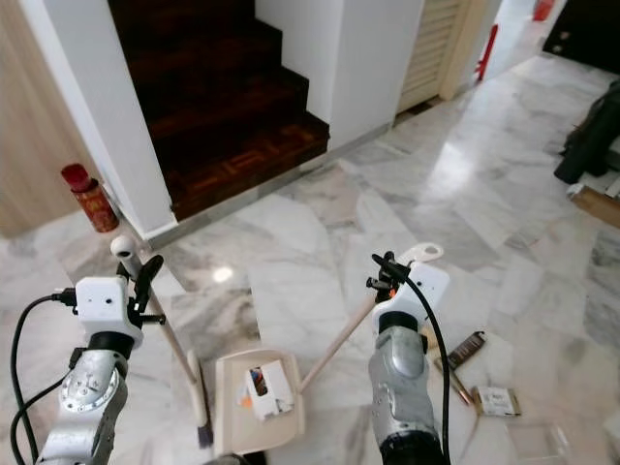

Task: Sweep floor

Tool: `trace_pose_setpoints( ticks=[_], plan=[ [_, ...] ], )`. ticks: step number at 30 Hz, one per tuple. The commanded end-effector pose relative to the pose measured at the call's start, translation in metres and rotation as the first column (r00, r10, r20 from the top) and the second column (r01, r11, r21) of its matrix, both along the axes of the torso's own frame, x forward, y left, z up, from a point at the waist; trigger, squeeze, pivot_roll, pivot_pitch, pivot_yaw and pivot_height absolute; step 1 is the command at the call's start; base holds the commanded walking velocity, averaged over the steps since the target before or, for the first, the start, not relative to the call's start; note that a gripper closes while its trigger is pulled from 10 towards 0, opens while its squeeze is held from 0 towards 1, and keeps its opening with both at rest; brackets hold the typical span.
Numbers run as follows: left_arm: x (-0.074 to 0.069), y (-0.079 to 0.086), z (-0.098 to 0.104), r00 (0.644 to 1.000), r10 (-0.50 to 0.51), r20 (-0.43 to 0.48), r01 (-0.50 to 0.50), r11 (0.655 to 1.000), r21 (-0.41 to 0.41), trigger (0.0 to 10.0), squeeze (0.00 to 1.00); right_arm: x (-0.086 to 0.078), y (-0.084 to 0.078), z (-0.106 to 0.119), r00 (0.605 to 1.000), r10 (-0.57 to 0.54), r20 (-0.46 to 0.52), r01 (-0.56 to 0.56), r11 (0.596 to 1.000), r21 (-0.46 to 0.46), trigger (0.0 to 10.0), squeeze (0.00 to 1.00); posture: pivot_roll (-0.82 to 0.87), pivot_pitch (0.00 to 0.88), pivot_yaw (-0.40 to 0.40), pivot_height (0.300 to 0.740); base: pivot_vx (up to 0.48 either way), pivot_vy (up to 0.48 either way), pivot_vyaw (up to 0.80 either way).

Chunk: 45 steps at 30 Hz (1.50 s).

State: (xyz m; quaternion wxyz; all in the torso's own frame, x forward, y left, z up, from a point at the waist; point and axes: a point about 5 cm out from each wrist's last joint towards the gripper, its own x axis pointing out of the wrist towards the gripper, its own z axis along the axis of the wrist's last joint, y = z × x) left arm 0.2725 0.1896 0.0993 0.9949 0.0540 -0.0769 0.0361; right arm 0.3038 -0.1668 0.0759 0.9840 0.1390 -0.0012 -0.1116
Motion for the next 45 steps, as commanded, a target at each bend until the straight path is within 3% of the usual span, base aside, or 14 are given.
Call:
trace_pose_setpoints(
  ticks=[1,10,37,45],
  plan=[
    [0.0029,0.0055,0.0097,0.999,0.01,0.034,-0.01,1.0,0.006,10.0,0.0,0.0038,0.004,0.0095,0.999,0.008,0.046,-0.009,1.0,0.007,10.0,0.0,0.09,0.082,-0.017,0.74,0.0,0.274,0.8],
    [0.0028,0.0064,0.0105,0.999,0.01,0.031,-0.01,1.0,0.006,10.0,0.0,0.0034,0.0052,0.0083,0.999,0.014,0.038,-0.014,1.0,0.001,10.0,0.0,0.09,0.092,-0.015,0.74,0.0,0.277,0.0],
    [0.0028,0.0067,0.0116,1.0,0.009,0.028,-0.009,1.0,0.002,10.0,0.0,0.0034,0.0073,0.007,0.999,0.022,0.037,-0.022,1.0,0.001,10.0,0.0,0.1,0.098,-0.014,0.74,0.0,0.272,0.5],
    [0.0029,0.0065,0.0114,1.0,0.007,0.028,-0.007,1.0,0.002,10.0,0.0,0.0038,0.0082,0.006,0.999,0.029,0.033,-0.03,0.999,0.016,10.0,0.0,0.1,0.089,-0.012,0.74,0.0,0.269,0.0]
  ],
)
